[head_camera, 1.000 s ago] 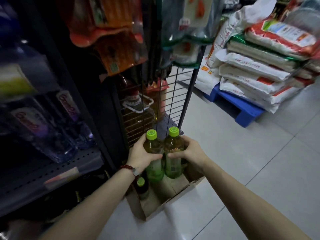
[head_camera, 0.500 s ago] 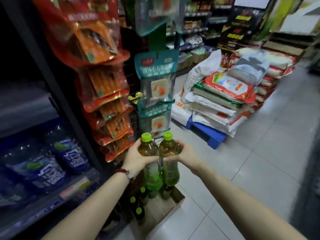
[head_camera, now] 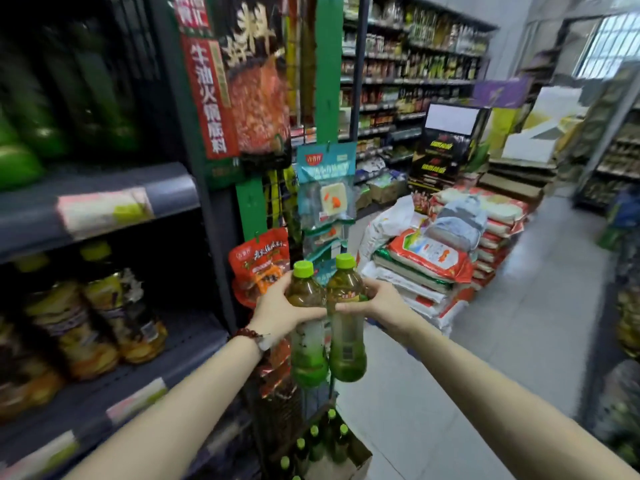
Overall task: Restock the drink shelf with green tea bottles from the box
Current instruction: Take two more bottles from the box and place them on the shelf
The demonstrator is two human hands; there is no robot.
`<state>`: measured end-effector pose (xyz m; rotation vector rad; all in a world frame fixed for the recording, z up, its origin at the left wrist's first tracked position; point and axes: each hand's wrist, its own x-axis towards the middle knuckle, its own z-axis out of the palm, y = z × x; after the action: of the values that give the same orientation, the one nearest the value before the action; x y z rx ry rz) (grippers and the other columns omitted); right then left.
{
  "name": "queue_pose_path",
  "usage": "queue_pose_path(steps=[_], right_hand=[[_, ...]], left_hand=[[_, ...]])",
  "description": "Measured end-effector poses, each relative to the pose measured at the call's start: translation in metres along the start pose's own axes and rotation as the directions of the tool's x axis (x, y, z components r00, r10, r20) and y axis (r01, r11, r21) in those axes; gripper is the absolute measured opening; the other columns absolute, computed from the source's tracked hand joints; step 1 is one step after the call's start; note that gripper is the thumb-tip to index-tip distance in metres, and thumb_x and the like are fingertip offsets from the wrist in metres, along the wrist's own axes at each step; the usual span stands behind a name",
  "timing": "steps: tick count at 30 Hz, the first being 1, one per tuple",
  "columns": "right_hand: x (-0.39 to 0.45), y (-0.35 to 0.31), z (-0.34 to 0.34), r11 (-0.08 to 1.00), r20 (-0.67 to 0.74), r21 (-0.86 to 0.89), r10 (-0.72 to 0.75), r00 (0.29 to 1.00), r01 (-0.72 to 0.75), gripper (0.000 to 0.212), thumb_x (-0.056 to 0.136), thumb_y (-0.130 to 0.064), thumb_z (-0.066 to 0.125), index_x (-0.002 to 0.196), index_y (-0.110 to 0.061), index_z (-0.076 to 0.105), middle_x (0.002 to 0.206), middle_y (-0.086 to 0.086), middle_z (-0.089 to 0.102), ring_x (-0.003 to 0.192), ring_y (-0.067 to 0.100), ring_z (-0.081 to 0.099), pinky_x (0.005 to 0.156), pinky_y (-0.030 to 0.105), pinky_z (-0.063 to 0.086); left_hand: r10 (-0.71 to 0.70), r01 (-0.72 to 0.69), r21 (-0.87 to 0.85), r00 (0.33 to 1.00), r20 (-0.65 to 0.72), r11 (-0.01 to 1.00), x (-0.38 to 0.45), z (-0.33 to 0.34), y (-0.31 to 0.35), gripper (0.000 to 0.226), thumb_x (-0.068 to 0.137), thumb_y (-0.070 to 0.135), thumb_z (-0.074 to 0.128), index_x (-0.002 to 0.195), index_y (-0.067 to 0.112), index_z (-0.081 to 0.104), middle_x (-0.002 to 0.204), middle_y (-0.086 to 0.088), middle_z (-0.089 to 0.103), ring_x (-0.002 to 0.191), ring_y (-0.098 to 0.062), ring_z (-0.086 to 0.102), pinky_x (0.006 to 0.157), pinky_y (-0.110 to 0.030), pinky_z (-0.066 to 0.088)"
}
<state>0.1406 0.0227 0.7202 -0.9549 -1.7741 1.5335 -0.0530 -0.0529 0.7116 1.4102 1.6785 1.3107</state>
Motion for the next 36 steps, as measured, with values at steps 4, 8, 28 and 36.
queue_pose_path(steps=[4, 8, 28, 36], right_hand=[[-0.008, -0.061, 0.017, 0.997, 0.037, -0.022, -0.067, 0.997, 0.068, 0.035, 0.065, -0.013, 0.086, 0.098, -0.015, 0.072, 0.095, 0.001, 0.077, 0.088, 0.013, 0.073, 0.071, 0.021, 0.057], [-0.009, -0.116, 0.038, 0.987, 0.112, -0.049, -0.149, 0.982, 0.155, 0.027, 0.066, -0.016, 0.086, 0.089, -0.021, 0.074, 0.092, -0.003, 0.077, 0.087, 0.012, 0.073, 0.069, 0.02, 0.056], [0.009, -0.298, 0.175, 0.873, 0.398, 0.027, -0.456, 0.796, 0.487, 0.05, 0.063, -0.034, 0.086, 0.104, -0.01, 0.071, 0.101, 0.003, 0.076, 0.096, 0.016, 0.071, 0.091, 0.034, 0.053], [0.005, -0.334, 0.218, 0.838, 0.425, 0.099, -0.524, 0.738, 0.537, 0.033, 0.065, -0.026, 0.086, 0.093, -0.014, 0.073, 0.091, 0.002, 0.077, 0.084, 0.016, 0.074, 0.076, 0.032, 0.059]], left_hand=[[0.064, -0.054, 0.097, 0.993, -0.103, 0.994, -0.018, -0.047, 0.056, 0.061, 0.041, 0.05, 0.085, 0.094, 0.051, 0.055, 0.079, 0.041, 0.059, 0.08, 0.024, 0.054, 0.076, -0.004, 0.044], [0.097, -0.074, 0.121, 0.975, -0.2, 0.99, -0.037, -0.09, 0.096, 0.066, 0.04, 0.055, 0.083, 0.1, 0.042, 0.06, 0.095, 0.019, 0.07, 0.093, 0.001, 0.064, 0.089, -0.028, 0.052], [0.157, -0.041, 0.206, 0.792, -0.59, 0.978, -0.126, -0.27, 0.218, 0.106, 0.04, 0.059, 0.084, 0.131, 0.019, 0.049, 0.131, -0.001, 0.058, 0.119, -0.019, 0.055, 0.102, -0.043, 0.045], [0.227, -0.086, 0.253, 0.761, -0.607, 0.964, -0.149, -0.312, 0.243, 0.109, 0.038, 0.056, 0.085, 0.132, 0.016, 0.048, 0.132, -0.005, 0.057, 0.121, -0.022, 0.054, 0.101, -0.047, 0.045]])
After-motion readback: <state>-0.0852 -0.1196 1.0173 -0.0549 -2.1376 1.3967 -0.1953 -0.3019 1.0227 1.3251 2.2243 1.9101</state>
